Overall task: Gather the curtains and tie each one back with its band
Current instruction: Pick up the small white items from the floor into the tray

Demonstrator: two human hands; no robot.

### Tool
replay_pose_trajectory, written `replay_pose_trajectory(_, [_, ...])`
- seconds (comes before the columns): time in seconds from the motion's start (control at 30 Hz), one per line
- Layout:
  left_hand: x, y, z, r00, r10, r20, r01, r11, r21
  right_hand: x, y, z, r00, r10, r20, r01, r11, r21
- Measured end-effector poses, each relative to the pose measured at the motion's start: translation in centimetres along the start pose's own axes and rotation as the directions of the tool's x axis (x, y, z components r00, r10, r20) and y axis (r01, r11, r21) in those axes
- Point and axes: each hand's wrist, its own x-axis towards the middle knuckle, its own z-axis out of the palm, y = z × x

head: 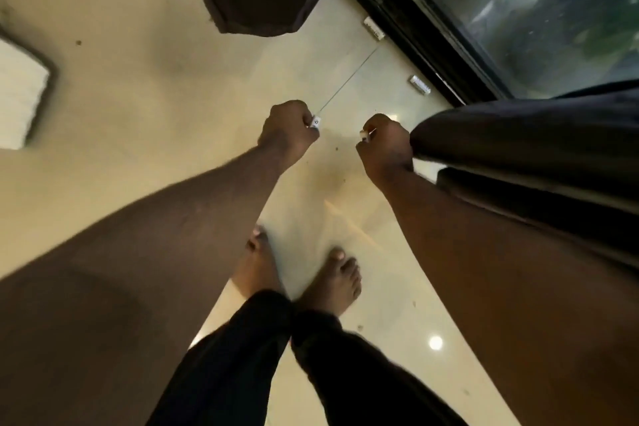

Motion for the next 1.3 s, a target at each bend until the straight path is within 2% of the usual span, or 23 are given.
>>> replay_pose_trajectory(0.1, [-9.6,2.0,-3.1,0.998,-0.057,-0.038,0.049,0.982,-0.184,-7.4,-2.2,-3.7,0.997,-0.055,0.058,0.058,0.997,-0.043])
replay_pose_trajectory(0.17, [-17.4,3.6,-6.3,0.996,-0.064,-0.068,0.049,0.976,-0.212,-13.6,-3.8,-7.1,0.993,-0.091,0.077,0.095,0.995,-0.044])
replay_pose_trajectory(0.27, [-29.2,6.1,-10.8,0.997,-0.048,-0.064,0.042,0.995,-0.095,-23.8,-5.7,-12.3,0.980,-0.162,0.116,0.173,0.981,-0.087])
replay_pose_trajectory(0.4, [-44.9,9.1,-14.1,0.999,-0.008,-0.045,0.010,0.999,0.033,-38.1,-5.2,-17.8,0.974,-0.178,0.141,0.190,0.979,-0.075])
replay_pose_trajectory(0.5, [-54.4,9.6,-14.0,0.997,0.072,0.003,-0.072,0.995,0.065,-48.2,-3.4,-19.3,0.965,-0.212,0.155,0.229,0.968,-0.102])
replay_pose_trajectory(0.63, [-63.8,6.9,-12.1,0.975,0.193,0.111,-0.205,0.973,0.105,-60.6,2.1,-17.4,0.958,-0.219,0.183,0.249,0.955,-0.162])
replay_pose_trajectory(0.7, [-67.9,5.1,-10.4,0.959,0.222,0.177,-0.249,0.957,0.150,-66.8,5.5,-16.0,0.977,-0.157,0.144,0.178,0.972,-0.151])
replay_pose_trajectory(0.8, [-73.9,4.2,-8.3,0.931,0.235,0.278,-0.302,0.925,0.231,-75.2,10.0,-14.7,0.998,-0.005,0.057,0.005,1.000,-0.004])
replay_pose_trajectory(0.93, [-81.5,5.9,-4.6,0.852,0.290,0.435,-0.448,0.834,0.321,-85.3,15.7,-12.8,0.971,0.238,-0.021,-0.229,0.953,0.197])
replay_pose_trajectory(1.07, [-89.2,8.4,2.4,0.722,0.334,0.606,-0.615,0.711,0.341,-95.1,22.5,-11.2,0.863,0.499,-0.077,-0.407,0.777,0.481])
replay_pose_trajectory(1.3, [-105.4,11.5,19.1,0.493,0.401,0.772,-0.817,0.518,0.252,-110.5,36.7,-11.3,0.620,0.775,-0.119,-0.466,0.487,0.738])
